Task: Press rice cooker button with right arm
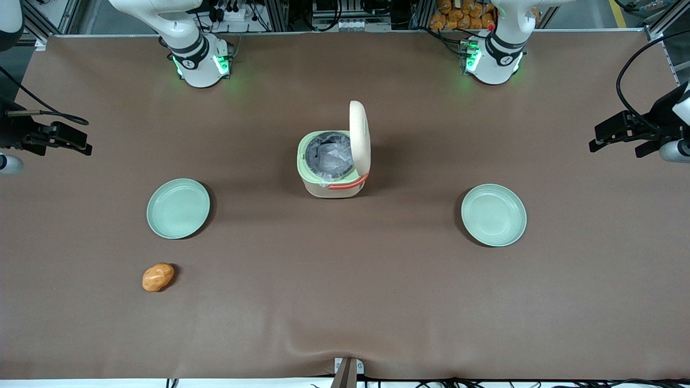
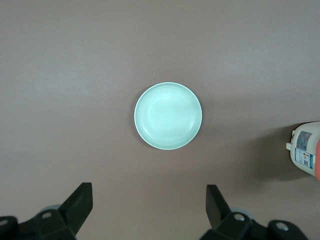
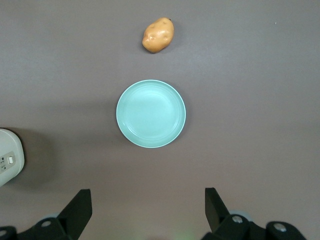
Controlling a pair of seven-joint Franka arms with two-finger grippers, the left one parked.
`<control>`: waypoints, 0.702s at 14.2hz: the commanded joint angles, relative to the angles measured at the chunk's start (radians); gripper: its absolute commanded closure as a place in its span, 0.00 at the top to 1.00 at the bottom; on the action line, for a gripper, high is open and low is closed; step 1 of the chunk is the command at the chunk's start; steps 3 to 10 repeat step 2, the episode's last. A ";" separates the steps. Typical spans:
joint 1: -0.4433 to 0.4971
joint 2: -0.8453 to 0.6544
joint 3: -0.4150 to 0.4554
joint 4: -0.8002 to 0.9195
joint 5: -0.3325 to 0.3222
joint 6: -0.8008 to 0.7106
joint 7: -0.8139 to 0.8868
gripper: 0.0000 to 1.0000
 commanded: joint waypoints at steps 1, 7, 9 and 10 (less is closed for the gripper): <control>0.002 -0.025 -0.001 -0.020 -0.025 0.000 -0.014 1.00; 0.002 -0.025 -0.001 -0.020 -0.023 -0.002 -0.011 1.00; 0.002 -0.025 -0.001 -0.020 -0.023 -0.002 -0.011 1.00; 0.002 -0.025 -0.001 -0.020 -0.023 -0.002 -0.011 1.00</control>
